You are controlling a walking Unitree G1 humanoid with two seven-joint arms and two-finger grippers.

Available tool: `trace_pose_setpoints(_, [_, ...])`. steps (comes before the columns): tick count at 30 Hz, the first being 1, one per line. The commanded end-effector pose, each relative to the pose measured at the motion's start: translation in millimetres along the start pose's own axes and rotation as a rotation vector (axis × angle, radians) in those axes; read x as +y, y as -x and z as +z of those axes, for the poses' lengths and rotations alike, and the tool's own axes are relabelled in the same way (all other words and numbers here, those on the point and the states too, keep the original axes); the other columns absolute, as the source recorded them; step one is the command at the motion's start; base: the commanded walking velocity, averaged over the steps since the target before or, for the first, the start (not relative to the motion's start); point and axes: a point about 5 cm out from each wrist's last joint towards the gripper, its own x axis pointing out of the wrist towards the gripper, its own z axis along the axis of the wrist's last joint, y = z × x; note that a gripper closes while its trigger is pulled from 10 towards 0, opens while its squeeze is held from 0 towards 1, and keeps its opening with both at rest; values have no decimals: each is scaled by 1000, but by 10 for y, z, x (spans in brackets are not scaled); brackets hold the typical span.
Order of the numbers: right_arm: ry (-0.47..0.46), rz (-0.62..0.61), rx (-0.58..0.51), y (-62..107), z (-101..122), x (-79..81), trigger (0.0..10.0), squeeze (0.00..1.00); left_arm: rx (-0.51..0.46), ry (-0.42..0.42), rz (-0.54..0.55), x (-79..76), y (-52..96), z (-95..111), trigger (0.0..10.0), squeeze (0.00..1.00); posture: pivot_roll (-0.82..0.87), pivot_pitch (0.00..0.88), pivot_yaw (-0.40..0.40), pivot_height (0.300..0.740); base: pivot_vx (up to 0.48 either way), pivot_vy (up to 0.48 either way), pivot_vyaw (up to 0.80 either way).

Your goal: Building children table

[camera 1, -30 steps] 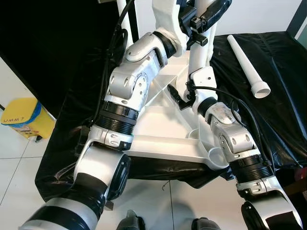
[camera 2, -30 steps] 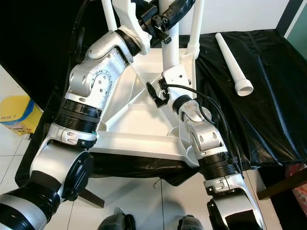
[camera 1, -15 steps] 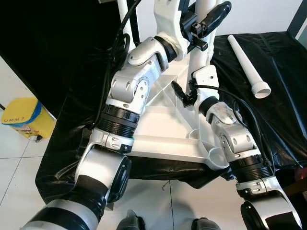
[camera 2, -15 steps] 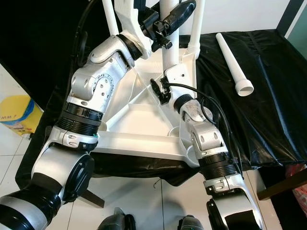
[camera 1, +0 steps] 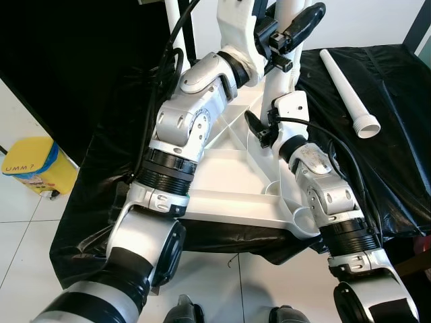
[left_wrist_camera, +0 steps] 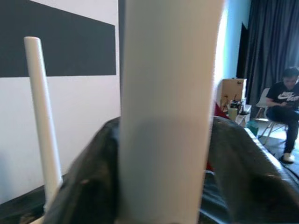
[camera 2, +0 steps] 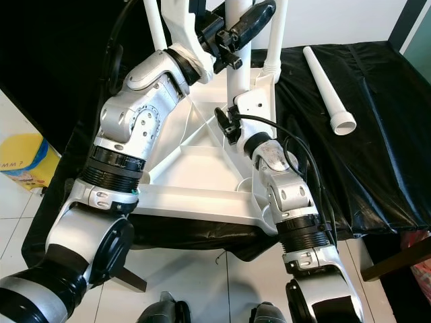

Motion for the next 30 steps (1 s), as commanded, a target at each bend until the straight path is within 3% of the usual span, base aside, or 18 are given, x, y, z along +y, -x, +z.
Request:
trace_pose_setpoints(1, [-24, -27, 25, -19, -27, -7, 10000, 0, -8, 32, -67, -105, -19, -9, 10000, 1000, -86, 44, 53, 740, 0, 0, 0])
trace_pose_setpoints(6, [-43, -84, 26, -15, -33, -66, 10000, 0, -24, 35, -53, -98, -4, 17, 10000, 1000, -86, 45, 53, 740, 0, 0, 0])
trace_pose_setpoints(7, [-54, -118, 27, -10, -36, -105, 10000, 0, -32, 34, -38, -88, 6, 31, 10000, 667, -86, 46, 51, 740, 0, 0, 0])
trace_pose_setpoints(9, [-61, -141, 27, -6, -38, -130, 10000, 0, -38, 34, -29, -82, 13, 41, 10000, 667, -85, 47, 51, 740, 0, 0, 0])
trace_pose_setpoints(10, [-71, -173, 28, 1, -43, -168, 10000, 0, -49, 24, -13, -66, 27, 57, 10000, 0, -84, 47, 50, 740, 0, 0, 0])
trace_pose_setpoints(21, [-106, -318, 25, 65, -72, -352, 10000, 0, -88, 22, 170, 134, 214, 79, 10000, 0, -81, 46, 41, 740, 0, 0, 0])
trace_pose_setpoints(30, [-127, -334, -22, 141, -30, -383, 10000, 0, 39, -36, 304, 269, 488, -215, 10000, 0, -81, 43, 33, 740, 0, 0, 0])
